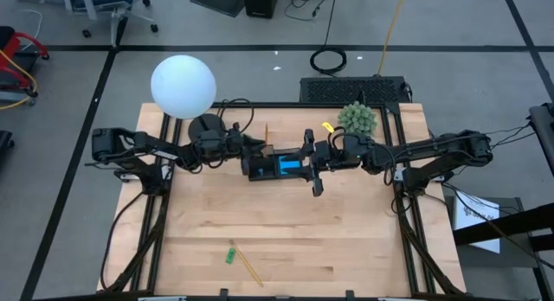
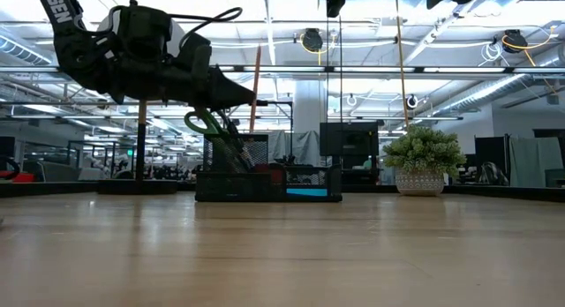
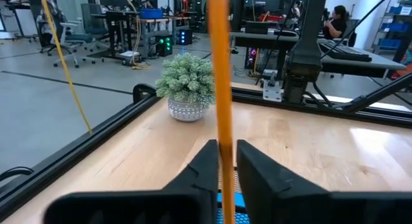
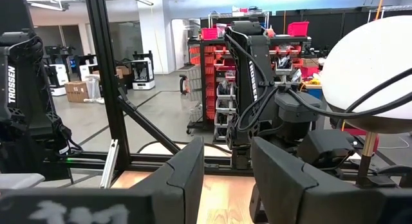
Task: Pick and place office supplies into organizer
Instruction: Put the orange pencil into the black desk organizer, then put the green eraser into the black desk organizer
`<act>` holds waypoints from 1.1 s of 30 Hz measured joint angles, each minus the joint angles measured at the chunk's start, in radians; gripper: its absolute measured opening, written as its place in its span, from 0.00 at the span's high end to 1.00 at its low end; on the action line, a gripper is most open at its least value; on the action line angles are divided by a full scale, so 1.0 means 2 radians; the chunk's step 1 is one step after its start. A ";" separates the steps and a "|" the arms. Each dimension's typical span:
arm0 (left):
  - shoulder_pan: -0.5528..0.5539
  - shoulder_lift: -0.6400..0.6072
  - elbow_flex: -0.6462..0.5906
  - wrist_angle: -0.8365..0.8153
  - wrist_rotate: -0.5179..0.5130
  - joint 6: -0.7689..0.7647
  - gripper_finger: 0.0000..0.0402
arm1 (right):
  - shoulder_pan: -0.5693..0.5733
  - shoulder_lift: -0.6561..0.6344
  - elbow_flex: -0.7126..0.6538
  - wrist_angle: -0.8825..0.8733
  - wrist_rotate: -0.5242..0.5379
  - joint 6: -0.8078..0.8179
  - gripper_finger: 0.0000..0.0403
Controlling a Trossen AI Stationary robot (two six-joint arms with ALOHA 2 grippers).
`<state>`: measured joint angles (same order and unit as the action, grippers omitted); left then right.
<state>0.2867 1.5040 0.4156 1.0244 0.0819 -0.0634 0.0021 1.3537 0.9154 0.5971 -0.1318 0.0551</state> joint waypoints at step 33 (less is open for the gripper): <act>-0.066 -0.185 0.000 -0.188 -0.002 0.034 0.59 | 0.000 0.000 0.000 -0.002 0.000 -0.011 0.71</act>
<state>0.1539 1.1334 0.4152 0.6481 0.0784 0.0050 0.0017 1.3537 0.9154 0.5934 -0.1318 0.0326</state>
